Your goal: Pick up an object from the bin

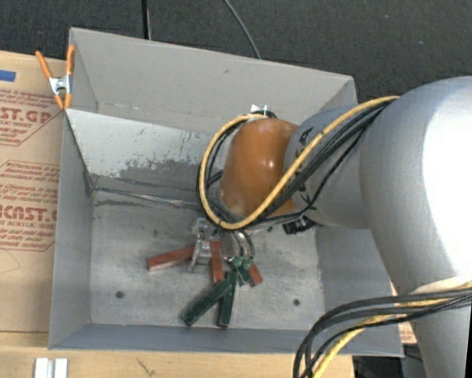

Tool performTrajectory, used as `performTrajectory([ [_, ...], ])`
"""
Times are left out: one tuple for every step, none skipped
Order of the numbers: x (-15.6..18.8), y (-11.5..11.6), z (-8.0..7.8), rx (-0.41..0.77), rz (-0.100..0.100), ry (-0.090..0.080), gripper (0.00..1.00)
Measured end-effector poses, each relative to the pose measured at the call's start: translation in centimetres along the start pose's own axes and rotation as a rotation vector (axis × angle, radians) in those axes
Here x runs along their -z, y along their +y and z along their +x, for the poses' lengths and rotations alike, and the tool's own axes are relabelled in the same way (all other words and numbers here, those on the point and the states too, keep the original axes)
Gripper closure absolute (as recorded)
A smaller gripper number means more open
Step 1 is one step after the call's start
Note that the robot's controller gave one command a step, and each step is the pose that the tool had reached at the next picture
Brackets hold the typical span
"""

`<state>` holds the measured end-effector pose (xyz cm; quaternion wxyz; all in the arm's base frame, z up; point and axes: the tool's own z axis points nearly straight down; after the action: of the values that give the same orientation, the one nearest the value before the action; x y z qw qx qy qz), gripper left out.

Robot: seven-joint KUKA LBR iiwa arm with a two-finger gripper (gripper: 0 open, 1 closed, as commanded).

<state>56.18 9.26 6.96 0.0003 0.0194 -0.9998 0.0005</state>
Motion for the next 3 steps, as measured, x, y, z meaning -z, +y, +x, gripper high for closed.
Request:
performTrajectory([
  [0.0, 2.1, -1.3, -0.055, -0.004, -0.002, 1.00],
  [0.4, 4.6, -1.2, 0.110, -0.001, -0.002, 1.00],
  [0.3, 5.9, 0.3, 0.007, -0.002, -0.001, 1.00],
])
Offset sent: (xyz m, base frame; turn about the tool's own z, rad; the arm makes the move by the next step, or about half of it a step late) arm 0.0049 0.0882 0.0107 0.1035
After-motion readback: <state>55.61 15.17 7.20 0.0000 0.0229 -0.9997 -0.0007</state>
